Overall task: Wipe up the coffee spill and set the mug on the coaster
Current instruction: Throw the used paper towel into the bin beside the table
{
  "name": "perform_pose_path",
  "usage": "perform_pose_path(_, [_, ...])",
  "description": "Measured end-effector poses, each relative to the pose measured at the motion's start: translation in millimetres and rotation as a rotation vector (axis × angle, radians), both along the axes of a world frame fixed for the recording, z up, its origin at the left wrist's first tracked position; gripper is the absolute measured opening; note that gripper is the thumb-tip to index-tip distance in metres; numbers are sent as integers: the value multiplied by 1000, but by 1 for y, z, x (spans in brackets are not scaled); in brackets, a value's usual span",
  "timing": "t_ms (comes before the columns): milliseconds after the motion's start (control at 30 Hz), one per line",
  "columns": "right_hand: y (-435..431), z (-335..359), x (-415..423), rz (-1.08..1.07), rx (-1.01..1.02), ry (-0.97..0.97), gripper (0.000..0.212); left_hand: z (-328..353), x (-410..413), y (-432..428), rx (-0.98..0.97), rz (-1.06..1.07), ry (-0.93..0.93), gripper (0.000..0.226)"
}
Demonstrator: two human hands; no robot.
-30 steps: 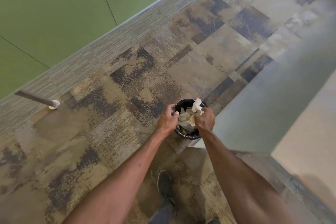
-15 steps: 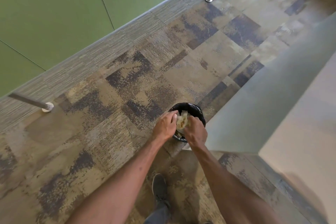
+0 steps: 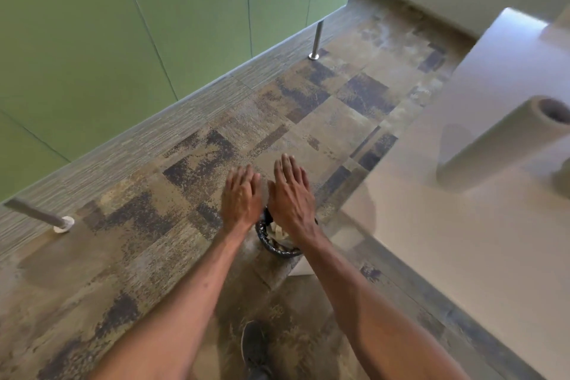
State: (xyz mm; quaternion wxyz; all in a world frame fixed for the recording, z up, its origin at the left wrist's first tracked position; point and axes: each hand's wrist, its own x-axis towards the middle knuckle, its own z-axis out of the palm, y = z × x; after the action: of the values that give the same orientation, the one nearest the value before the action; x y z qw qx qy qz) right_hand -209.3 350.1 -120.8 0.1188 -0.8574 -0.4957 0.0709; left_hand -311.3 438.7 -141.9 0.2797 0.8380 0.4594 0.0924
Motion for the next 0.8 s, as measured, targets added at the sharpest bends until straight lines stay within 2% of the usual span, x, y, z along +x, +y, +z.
perform_pose_path(100, [-17,40,-1,4,89,4,63,31,-4,-18,120,-29,56,63])
perform_pose_path(200, [-41,73,0,14,153,-10,63,62,-10,-47,189,-3,19,60])
perform_pose_path(400, [-105,110,9,16,229,-40,64,110,-8,-110,293,-47,50,62])
perform_pose_path(800, [-263,132,66,-133,283,-124,65,138,65,-262,329,-234,-52,63])
